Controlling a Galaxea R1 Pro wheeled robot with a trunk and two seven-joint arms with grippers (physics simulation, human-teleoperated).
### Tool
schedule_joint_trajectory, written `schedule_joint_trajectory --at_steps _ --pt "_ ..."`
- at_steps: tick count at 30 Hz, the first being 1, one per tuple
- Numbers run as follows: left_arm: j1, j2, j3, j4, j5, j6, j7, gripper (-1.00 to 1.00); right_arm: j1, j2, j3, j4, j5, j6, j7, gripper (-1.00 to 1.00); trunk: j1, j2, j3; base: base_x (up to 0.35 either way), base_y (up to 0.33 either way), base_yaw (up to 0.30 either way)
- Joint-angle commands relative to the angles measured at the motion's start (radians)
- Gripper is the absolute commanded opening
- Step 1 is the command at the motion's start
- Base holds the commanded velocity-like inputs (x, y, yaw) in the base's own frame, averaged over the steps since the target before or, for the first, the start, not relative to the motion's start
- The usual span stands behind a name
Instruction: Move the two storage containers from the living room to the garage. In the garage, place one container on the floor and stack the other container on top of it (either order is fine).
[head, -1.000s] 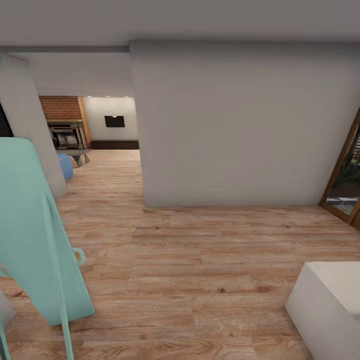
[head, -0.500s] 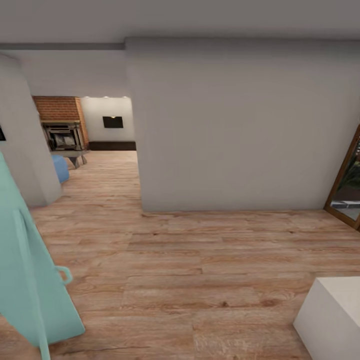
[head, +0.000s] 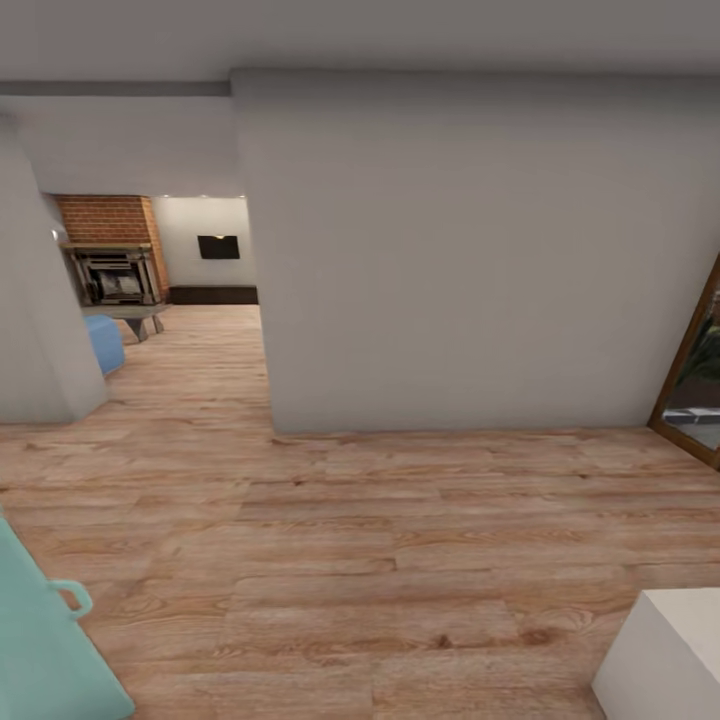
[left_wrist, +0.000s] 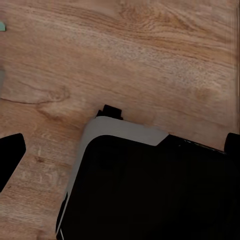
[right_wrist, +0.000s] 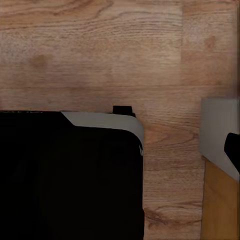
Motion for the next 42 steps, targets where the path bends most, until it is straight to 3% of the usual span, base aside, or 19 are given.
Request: schedule_joint_trajectory --at_steps 1,14,42 --pt "-0.001 0.000 -0.008 0.000 0.007 -0.001 0.003 1.00 -0.001 0.001 0.009 0.003 -0.010 -0.005 -0.001 1.00 0.001 -0.001 -0.002 0.303 -0.132 0.000" --pt "-0.001 0.000 -0.008 0.000 0.007 0.000 0.003 1.00 -0.001 0.002 0.008 0.003 -0.010 -0.005 -0.002 1.00 0.001 -0.001 -0.002 0.303 -0.132 0.035" --pt "-0.001 0.002 -0.008 0.000 0.007 -0.001 0.002 1.00 -0.001 0.001 0.008 0.003 -0.006 -0.015 -0.003 1.00 0.001 -0.001 -0.002 0.303 -0.131 0.268"
